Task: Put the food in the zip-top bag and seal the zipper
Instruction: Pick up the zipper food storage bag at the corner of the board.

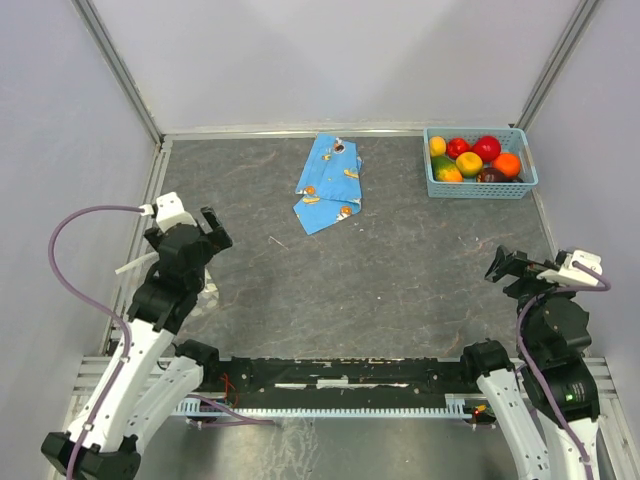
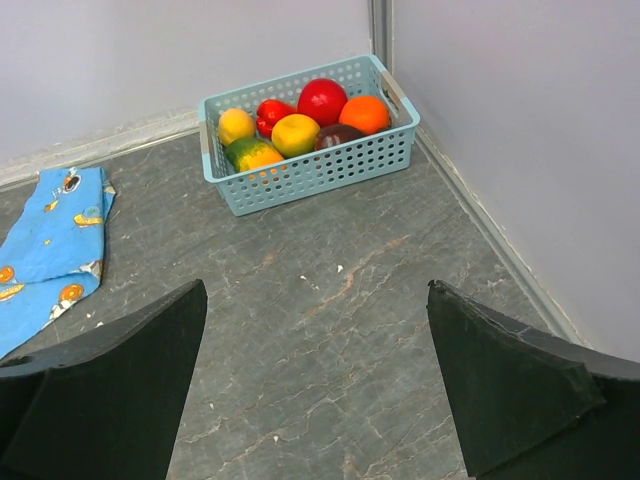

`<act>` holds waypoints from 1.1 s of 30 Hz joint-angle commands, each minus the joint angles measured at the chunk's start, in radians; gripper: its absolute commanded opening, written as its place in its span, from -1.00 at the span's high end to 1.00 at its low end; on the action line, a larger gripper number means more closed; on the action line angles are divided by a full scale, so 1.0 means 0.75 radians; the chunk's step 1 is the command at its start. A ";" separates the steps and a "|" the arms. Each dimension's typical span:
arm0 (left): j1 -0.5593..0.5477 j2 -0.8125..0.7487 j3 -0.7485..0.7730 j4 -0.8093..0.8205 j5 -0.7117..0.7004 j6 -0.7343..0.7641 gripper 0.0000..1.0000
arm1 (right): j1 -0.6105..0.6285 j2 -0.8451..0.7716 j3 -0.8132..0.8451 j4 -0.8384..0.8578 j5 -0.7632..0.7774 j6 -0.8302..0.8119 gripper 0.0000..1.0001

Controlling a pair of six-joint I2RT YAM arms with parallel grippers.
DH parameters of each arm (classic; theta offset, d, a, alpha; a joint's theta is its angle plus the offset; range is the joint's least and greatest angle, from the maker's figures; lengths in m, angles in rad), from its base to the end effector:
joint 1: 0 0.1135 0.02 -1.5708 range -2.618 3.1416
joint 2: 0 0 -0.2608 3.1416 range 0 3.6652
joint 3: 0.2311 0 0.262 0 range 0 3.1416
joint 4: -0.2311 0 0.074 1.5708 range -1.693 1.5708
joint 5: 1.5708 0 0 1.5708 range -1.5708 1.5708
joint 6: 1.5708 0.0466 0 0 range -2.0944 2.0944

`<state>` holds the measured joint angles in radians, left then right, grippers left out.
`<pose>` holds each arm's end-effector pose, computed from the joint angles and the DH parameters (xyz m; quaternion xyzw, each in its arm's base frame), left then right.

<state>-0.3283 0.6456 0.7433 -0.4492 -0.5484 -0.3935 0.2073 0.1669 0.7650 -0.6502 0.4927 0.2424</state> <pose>0.1654 -0.0307 0.3158 -0.1807 0.7837 0.0131 0.5941 0.0581 -0.0103 0.3440 0.1802 0.7003 -0.0236 0.6903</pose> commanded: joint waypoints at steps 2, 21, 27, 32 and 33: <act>0.007 0.126 0.045 -0.069 -0.162 -0.042 -0.99 | -0.006 -0.030 0.040 0.027 -0.035 0.022 -0.98; 0.354 0.832 0.167 -0.131 0.124 -0.020 -0.93 | 0.038 -0.160 0.001 0.070 -0.048 -0.009 -0.98; 0.414 0.992 0.190 -0.132 0.222 -0.007 -0.85 | 0.067 -0.192 -0.009 0.073 -0.017 -0.014 -0.98; 0.445 1.064 0.195 -0.136 0.267 -0.004 -0.75 | 0.094 -0.207 -0.008 0.071 -0.015 -0.018 -0.98; 0.447 1.075 0.195 -0.137 0.267 -0.002 -0.73 | 0.095 -0.212 -0.008 0.070 -0.013 -0.018 -0.98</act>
<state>-0.0048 1.4342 0.8482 -0.5674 -0.3805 -0.3950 0.2672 0.0280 0.7616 -0.6422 0.4576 0.2409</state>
